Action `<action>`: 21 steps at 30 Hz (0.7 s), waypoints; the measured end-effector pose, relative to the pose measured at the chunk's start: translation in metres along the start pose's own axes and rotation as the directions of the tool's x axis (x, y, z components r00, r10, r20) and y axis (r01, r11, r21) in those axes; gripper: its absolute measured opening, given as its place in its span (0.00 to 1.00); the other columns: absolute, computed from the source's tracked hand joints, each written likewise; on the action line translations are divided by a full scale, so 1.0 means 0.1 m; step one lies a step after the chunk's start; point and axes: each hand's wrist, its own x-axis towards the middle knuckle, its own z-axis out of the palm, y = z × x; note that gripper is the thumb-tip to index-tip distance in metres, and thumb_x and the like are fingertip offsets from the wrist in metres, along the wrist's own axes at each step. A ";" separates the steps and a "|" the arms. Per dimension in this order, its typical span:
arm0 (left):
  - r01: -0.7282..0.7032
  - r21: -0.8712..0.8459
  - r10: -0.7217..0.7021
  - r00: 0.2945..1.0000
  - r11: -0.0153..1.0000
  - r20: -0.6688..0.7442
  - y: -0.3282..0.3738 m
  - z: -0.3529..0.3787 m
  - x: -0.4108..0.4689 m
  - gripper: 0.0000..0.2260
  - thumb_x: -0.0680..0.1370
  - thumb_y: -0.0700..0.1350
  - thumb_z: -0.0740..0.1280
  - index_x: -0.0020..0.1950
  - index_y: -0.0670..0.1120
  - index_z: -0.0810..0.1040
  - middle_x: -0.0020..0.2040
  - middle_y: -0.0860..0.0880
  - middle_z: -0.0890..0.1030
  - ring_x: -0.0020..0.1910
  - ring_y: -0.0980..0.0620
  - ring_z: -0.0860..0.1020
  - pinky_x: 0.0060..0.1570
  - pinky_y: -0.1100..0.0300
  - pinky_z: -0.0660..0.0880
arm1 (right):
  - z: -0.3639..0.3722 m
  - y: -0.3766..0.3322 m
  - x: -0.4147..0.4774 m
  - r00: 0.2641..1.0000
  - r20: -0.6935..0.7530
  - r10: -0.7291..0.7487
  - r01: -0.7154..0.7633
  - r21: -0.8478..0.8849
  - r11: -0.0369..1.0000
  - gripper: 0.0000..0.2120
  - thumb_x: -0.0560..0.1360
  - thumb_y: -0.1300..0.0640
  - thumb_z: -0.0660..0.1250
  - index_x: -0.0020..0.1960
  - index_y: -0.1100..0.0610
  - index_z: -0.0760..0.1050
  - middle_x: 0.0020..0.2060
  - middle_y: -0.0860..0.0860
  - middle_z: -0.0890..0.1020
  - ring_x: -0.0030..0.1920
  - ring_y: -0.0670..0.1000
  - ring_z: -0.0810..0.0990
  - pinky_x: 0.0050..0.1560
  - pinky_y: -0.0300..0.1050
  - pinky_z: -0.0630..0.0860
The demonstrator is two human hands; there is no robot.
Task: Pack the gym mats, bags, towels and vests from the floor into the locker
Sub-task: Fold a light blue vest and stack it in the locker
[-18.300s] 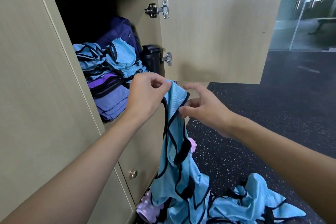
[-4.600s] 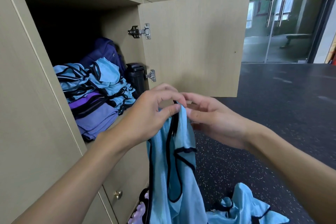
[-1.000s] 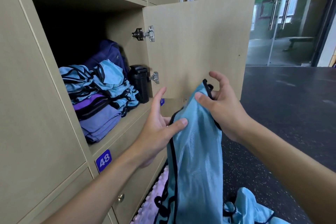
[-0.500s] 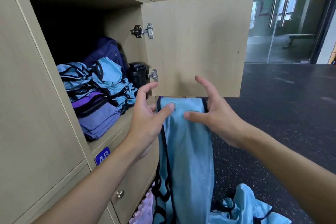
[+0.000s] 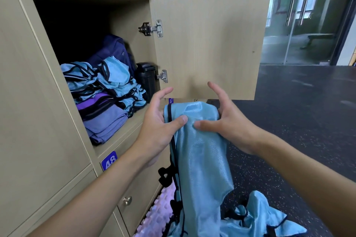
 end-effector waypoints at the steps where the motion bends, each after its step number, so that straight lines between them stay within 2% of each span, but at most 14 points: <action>1: 0.005 0.014 -0.005 1.000 1.000 -0.014 -0.01 -0.02 0.01 0.27 0.77 0.27 0.66 0.70 0.51 0.68 0.49 0.41 0.84 0.46 0.47 0.83 0.51 0.53 0.81 | 0.01 -0.01 0.00 1.000 -0.009 -0.011 0.011 -0.011 1.000 0.48 0.71 0.68 0.75 0.76 0.35 0.54 0.52 0.57 0.85 0.49 0.55 0.86 0.52 0.53 0.82; 5: 0.058 0.054 -0.055 0.997 0.997 -0.050 -0.01 -0.06 0.03 0.21 0.77 0.30 0.68 0.66 0.48 0.72 0.50 0.42 0.85 0.47 0.47 0.83 0.53 0.49 0.80 | 0.00 -0.07 0.01 0.996 -0.085 -0.034 0.031 -0.038 0.999 0.44 0.75 0.69 0.70 0.75 0.34 0.54 0.47 0.63 0.83 0.44 0.59 0.86 0.46 0.51 0.83; 7: 0.099 0.063 -0.098 0.995 0.993 -0.021 0.00 -0.08 0.03 0.19 0.78 0.32 0.68 0.65 0.48 0.73 0.50 0.41 0.86 0.47 0.44 0.83 0.54 0.47 0.80 | -0.01 -0.08 0.01 0.987 -0.154 -0.046 0.040 -0.042 0.998 0.43 0.75 0.68 0.70 0.74 0.33 0.54 0.49 0.68 0.81 0.46 0.64 0.84 0.49 0.58 0.83; 9: 0.142 0.055 -0.143 0.989 0.988 0.029 0.03 -0.08 0.03 0.18 0.78 0.33 0.68 0.64 0.49 0.73 0.50 0.40 0.86 0.46 0.42 0.83 0.54 0.46 0.80 | -0.04 -0.06 0.01 0.978 -0.202 -0.047 0.042 -0.027 0.999 0.43 0.75 0.65 0.72 0.74 0.33 0.55 0.50 0.67 0.81 0.48 0.63 0.84 0.53 0.59 0.82; 11: 0.134 0.044 -0.135 0.990 0.990 0.031 0.06 -0.08 0.04 0.17 0.78 0.33 0.68 0.62 0.49 0.74 0.48 0.40 0.85 0.44 0.43 0.82 0.52 0.48 0.79 | -0.05 -0.01 0.01 0.985 -0.173 -0.017 0.013 -0.029 1.000 0.44 0.72 0.61 0.75 0.74 0.32 0.55 0.52 0.64 0.82 0.49 0.58 0.85 0.54 0.54 0.82; 13: 0.086 0.033 -0.086 0.996 0.996 -0.003 0.09 -0.07 0.04 0.16 0.78 0.33 0.68 0.61 0.49 0.75 0.44 0.42 0.85 0.42 0.45 0.82 0.50 0.50 0.79 | -0.02 0.03 -0.03 0.997 -0.067 0.030 -0.031 -0.022 0.999 0.47 0.70 0.61 0.78 0.75 0.33 0.54 0.58 0.59 0.81 0.51 0.52 0.85 0.54 0.49 0.82; 15: 0.055 0.026 -0.054 0.998 0.998 -0.026 0.09 -0.06 0.03 0.15 0.79 0.33 0.67 0.62 0.48 0.74 0.44 0.43 0.85 0.42 0.47 0.82 0.50 0.50 0.80 | 0.03 0.08 -0.03 0.999 -0.020 0.036 -0.036 -0.003 0.999 0.48 0.70 0.65 0.77 0.75 0.34 0.56 0.60 0.58 0.80 0.53 0.53 0.85 0.55 0.53 0.81; 18: 0.100 0.004 -0.100 0.994 0.995 0.037 0.02 -0.06 -0.03 0.24 0.77 0.33 0.69 0.70 0.51 0.69 0.53 0.40 0.85 0.50 0.43 0.83 0.56 0.48 0.80 | 0.04 0.08 0.01 0.995 -0.098 -0.015 0.019 0.038 0.999 0.43 0.72 0.67 0.75 0.72 0.32 0.61 0.56 0.63 0.81 0.52 0.61 0.84 0.55 0.59 0.81; 21: 0.147 0.036 -0.151 0.974 0.988 0.171 -0.08 -0.04 -0.13 0.36 0.74 0.33 0.73 0.75 0.57 0.63 0.61 0.46 0.83 0.60 0.45 0.81 0.61 0.50 0.78 | -0.01 0.07 0.04 0.982 -0.185 -0.032 0.040 0.042 0.998 0.41 0.72 0.64 0.75 0.70 0.30 0.61 0.55 0.66 0.79 0.52 0.64 0.83 0.54 0.61 0.81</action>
